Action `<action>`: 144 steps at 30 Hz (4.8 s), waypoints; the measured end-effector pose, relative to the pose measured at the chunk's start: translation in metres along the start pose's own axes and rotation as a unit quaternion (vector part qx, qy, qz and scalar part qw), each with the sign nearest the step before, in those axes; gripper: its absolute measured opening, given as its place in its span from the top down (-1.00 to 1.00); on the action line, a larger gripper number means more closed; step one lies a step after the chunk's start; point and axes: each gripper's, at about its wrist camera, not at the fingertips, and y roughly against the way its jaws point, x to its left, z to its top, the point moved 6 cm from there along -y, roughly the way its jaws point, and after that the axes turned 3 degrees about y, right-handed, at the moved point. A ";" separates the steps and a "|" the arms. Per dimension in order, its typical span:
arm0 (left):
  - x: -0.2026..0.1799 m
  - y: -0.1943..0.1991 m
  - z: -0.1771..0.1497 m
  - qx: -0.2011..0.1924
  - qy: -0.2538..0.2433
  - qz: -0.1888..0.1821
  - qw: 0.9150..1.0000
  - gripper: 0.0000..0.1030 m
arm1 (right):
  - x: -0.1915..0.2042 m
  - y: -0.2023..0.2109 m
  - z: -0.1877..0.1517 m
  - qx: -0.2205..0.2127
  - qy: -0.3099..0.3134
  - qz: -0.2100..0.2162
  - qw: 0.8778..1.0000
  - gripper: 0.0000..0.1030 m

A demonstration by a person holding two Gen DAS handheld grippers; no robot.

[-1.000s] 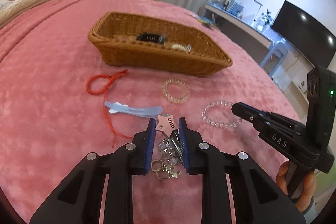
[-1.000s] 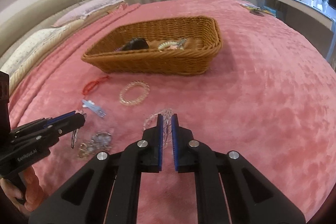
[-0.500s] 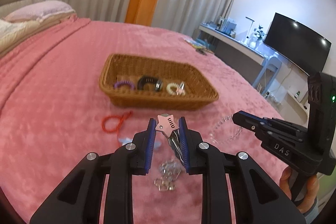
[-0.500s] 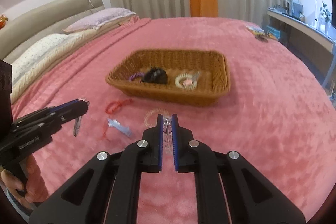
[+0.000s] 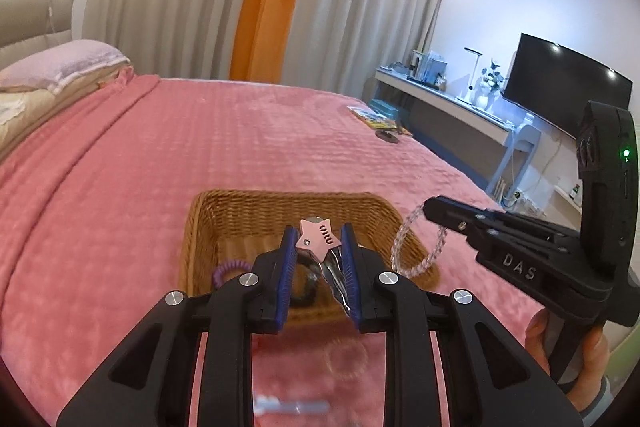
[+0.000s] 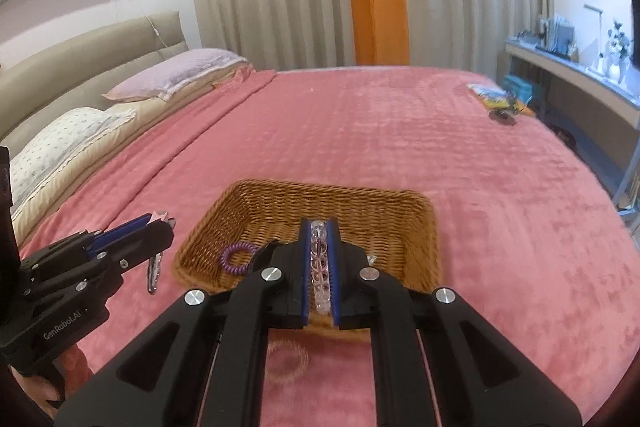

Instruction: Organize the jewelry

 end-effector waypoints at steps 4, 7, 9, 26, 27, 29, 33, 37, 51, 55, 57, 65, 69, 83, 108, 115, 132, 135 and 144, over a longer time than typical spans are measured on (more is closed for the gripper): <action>0.019 -0.038 -0.004 0.021 0.010 0.007 1.000 0.60 | -0.005 -0.046 -0.003 0.024 -0.007 0.003 1.000 0.88; 0.035 -0.066 -0.010 0.042 0.020 0.015 0.999 0.60 | -0.014 -0.072 -0.010 0.040 -0.029 0.016 0.999 0.88; 0.044 -0.081 -0.015 0.053 0.025 0.018 0.998 0.60 | -0.020 -0.085 -0.017 0.049 -0.039 0.018 0.998 0.88; 0.051 -0.074 -0.029 0.060 0.027 0.014 0.998 0.13 | -0.044 -0.082 -0.032 0.038 -0.057 -0.017 0.997 0.00; 0.048 -0.065 -0.027 0.053 0.027 0.013 0.998 0.13 | -0.041 -0.073 -0.030 0.031 -0.052 -0.017 0.998 0.00; 0.045 -0.043 -0.023 0.038 0.030 0.006 0.999 0.09 | -0.030 -0.051 -0.029 0.016 -0.038 -0.019 0.999 0.00; 0.033 0.000 -0.022 0.016 0.028 -0.004 0.999 0.08 | -0.013 -0.014 -0.036 0.004 -0.026 -0.004 1.000 0.00; 0.022 0.041 -0.034 0.007 0.016 -0.007 1.000 0.08 | 0.010 0.018 -0.052 0.003 -0.012 0.016 1.000 0.00; 0.034 0.092 -0.141 0.069 0.052 -0.001 0.996 0.08 | 0.048 0.029 -0.159 0.104 -0.026 0.049 0.993 0.02; 0.042 0.091 -0.157 0.082 0.067 0.001 0.994 0.08 | 0.053 0.018 -0.179 0.135 -0.033 0.062 0.988 0.20; 0.043 0.091 -0.163 0.085 0.068 0.001 0.994 0.08 | 0.057 0.014 -0.187 0.145 -0.034 0.066 0.987 0.29; 0.041 0.082 -0.173 0.094 0.064 0.002 0.993 0.08 | 0.064 0.005 -0.194 0.163 -0.018 0.060 0.985 0.29; 0.042 0.080 -0.174 0.096 0.064 0.001 0.993 0.08 | 0.067 0.001 -0.196 0.166 -0.005 0.049 0.985 0.36; 0.019 0.072 -0.190 0.132 0.024 -0.013 0.991 0.12 | 0.057 0.008 -0.194 0.153 -0.008 0.039 0.987 0.85; -0.022 0.027 -0.207 0.187 -0.012 0.045 0.981 0.58 | 0.003 0.014 -0.198 0.141 -0.065 0.038 0.987 0.85; -0.021 0.049 -0.208 0.174 -0.024 0.034 0.984 0.60 | 0.005 0.024 -0.198 0.130 -0.065 0.043 0.988 0.85; -0.019 0.086 -0.235 0.177 -0.093 -0.012 0.980 0.54 | 0.009 0.034 -0.207 0.129 -0.063 0.054 0.988 0.85; -0.020 0.093 -0.237 0.176 -0.099 -0.027 0.979 0.54 | 0.007 0.032 -0.208 0.131 -0.066 0.055 0.988 0.85; -0.014 0.093 -0.234 0.173 -0.080 -0.040 0.981 0.54 | 0.007 0.030 -0.209 0.131 -0.071 0.062 0.987 0.85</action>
